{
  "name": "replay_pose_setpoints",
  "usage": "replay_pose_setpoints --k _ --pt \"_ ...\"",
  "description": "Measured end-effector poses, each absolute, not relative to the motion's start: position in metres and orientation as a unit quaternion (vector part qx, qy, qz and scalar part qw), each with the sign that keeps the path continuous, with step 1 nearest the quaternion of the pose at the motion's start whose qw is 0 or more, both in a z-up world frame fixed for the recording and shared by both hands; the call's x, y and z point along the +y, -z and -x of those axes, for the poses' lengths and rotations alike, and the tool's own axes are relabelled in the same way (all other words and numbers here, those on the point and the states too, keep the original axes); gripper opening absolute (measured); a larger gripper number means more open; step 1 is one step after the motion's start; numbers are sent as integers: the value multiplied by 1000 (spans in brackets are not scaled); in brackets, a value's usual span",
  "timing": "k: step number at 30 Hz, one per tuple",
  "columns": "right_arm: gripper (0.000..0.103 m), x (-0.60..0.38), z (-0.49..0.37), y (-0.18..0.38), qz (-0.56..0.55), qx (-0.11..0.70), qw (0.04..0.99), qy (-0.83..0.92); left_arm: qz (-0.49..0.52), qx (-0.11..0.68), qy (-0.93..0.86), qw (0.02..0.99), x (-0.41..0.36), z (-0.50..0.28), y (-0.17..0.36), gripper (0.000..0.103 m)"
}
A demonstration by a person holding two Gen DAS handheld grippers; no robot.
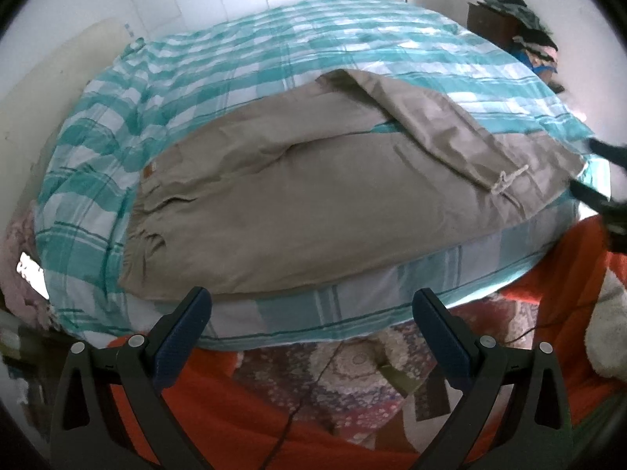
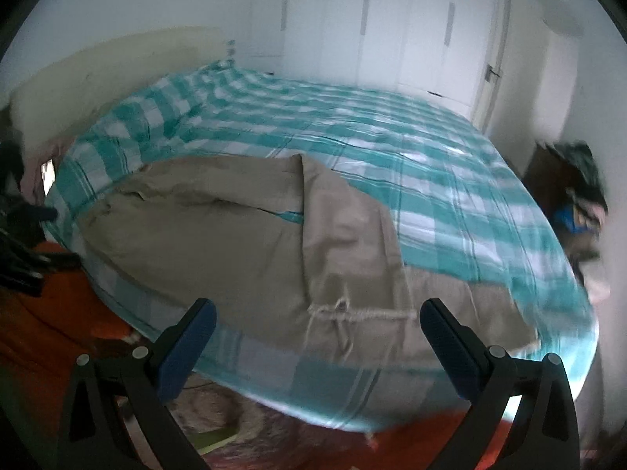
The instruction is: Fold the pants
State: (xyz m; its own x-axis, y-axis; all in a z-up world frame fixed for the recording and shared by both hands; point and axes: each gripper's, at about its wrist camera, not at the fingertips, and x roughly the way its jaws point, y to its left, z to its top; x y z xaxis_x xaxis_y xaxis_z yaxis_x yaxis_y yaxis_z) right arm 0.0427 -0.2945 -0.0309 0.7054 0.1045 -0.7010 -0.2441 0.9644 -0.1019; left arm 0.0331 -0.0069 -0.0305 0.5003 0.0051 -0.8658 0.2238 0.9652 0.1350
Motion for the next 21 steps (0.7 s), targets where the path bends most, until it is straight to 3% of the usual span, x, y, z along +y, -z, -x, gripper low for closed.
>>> replay_pose_setpoints --k 1,4,10,12,15,16,17,21 --pt "100 -294 -55 41 101 382 913 -102 -117 495 63 859 -7 -32 30 102" --pt "77 -289 -93 79 108 431 885 -141 -116 495 56 859 -3 -31 30 102" --pt "71 -273 -143 152 178 483 843 -157 -98 511 35 853 12 -37 37 102" --pt "62 -271 -151 172 220 492 828 -155 -93 521 33 848 14 -41 42 102" --pt "38 -284 -158 182 218 500 822 -165 -92 536 35 838 12 -48 52 102" --pt "15 -289 -159 179 214 499 825 -158 -93 540 36 836 11 -50 55 102" --pt "8 -292 -160 174 217 496 827 -153 -95 545 37 832 10 -53 58 102" --pt "6 -310 -176 139 196 495 831 -163 -99 562 42 820 3 -69 68 102"
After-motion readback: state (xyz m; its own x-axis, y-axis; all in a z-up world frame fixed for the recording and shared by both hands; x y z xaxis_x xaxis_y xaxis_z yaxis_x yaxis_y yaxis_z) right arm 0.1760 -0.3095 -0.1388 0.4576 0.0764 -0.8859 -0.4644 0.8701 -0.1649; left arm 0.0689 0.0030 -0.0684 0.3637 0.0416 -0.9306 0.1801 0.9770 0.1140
